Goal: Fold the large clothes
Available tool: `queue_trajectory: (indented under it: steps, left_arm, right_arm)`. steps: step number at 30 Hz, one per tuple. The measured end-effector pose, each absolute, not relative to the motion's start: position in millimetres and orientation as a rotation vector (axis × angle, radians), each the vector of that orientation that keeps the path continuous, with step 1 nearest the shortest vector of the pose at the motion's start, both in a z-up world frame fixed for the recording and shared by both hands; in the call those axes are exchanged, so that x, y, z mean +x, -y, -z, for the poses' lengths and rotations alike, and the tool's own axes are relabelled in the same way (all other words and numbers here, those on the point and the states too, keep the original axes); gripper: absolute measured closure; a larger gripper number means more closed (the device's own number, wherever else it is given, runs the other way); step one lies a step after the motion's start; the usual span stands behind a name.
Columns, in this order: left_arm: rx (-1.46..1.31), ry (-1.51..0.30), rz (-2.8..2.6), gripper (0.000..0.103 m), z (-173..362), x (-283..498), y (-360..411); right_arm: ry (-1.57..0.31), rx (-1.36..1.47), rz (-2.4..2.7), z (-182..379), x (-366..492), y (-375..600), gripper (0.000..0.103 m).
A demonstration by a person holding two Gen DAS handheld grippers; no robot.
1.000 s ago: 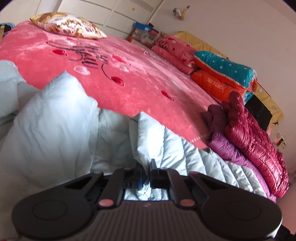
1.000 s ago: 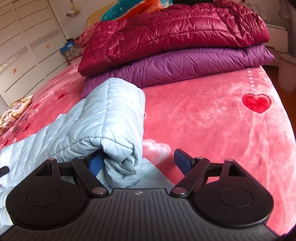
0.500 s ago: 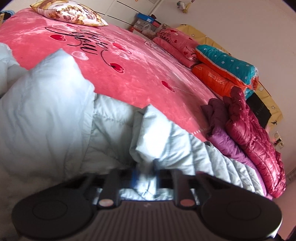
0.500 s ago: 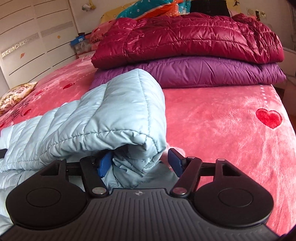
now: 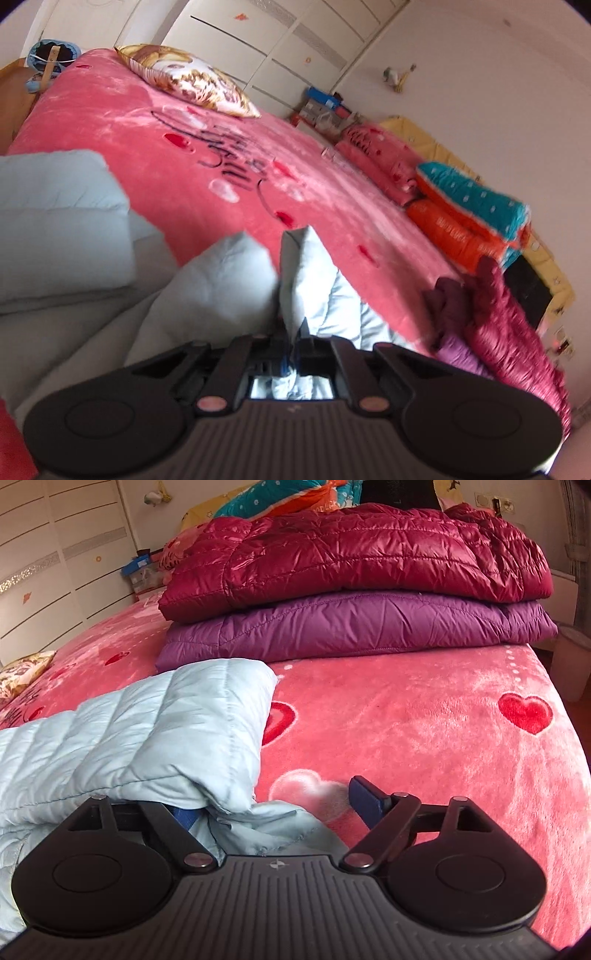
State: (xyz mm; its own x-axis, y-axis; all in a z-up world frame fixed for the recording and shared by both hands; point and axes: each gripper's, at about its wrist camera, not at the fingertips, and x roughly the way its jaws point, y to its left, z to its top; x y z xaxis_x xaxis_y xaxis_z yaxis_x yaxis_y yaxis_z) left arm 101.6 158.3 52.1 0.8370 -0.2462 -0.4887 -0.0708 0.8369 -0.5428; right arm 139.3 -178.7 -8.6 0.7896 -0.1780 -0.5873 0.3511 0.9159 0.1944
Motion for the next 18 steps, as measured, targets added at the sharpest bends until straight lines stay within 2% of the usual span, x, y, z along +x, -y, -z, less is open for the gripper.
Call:
queue_trajectory:
  steps: [12, 18]
  left_arm:
    - [-0.343, -0.71, 0.158, 0.103, -34, 105, -128]
    - [-0.283, -0.726, 0.181, 0.102, -33, 103, -119]
  right_arm:
    - [-0.607, 0.109, 0.449, 15, 146, 191, 0.0]
    - [-0.629, 0.16, 0.438, 22, 140, 212, 0.0]
